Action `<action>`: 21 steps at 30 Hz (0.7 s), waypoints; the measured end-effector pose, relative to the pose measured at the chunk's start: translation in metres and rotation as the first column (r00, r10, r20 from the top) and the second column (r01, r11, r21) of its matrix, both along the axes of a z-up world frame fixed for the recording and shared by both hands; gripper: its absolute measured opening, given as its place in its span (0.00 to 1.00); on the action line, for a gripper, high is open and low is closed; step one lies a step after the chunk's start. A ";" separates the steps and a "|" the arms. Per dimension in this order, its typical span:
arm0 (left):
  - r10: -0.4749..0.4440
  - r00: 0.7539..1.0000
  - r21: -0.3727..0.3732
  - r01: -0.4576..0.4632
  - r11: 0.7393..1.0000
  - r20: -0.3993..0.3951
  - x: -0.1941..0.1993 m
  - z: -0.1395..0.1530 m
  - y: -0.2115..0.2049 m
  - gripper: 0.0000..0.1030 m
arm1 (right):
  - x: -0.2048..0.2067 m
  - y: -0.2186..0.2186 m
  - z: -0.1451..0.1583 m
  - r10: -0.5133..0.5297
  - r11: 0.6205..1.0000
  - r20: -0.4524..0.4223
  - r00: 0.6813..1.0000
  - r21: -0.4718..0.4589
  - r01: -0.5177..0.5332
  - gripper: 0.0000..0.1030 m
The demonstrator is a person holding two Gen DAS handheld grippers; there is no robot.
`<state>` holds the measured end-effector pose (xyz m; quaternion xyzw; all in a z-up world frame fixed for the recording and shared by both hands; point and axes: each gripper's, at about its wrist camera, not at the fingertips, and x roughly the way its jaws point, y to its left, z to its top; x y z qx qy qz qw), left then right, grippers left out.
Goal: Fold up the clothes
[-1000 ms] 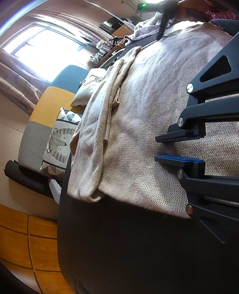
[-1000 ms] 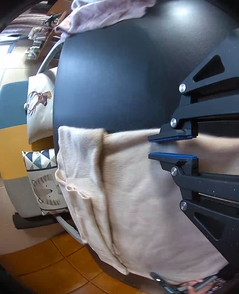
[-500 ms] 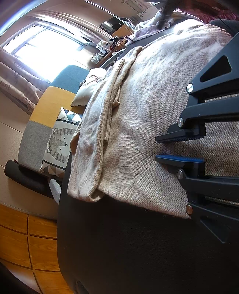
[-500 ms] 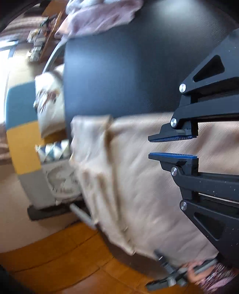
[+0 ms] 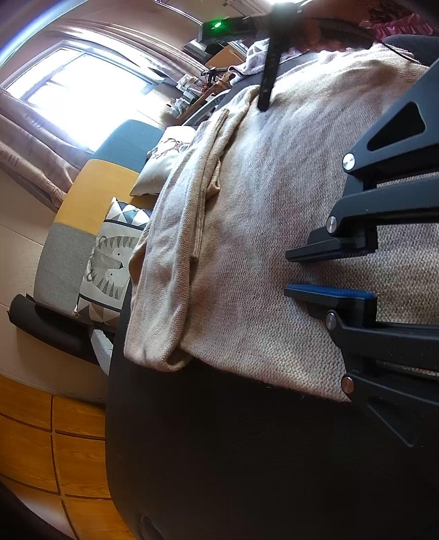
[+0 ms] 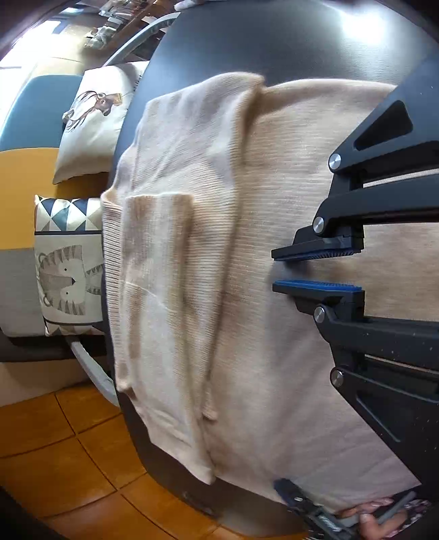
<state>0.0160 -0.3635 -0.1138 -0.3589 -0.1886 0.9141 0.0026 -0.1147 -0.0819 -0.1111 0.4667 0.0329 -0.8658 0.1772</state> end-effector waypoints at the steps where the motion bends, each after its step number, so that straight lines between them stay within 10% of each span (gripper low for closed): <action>1: 0.000 1.000 0.001 0.000 1.000 0.000 0.000 0.000 0.000 0.13 | 0.008 0.001 -0.001 0.005 1.000 0.000 1.000 -0.002 -0.005 0.12; 21: 0.002 1.000 0.007 -0.002 1.000 0.000 -0.001 0.001 -0.002 0.13 | 0.119 0.048 -0.004 0.002 0.979 0.072 0.997 -0.201 0.013 0.12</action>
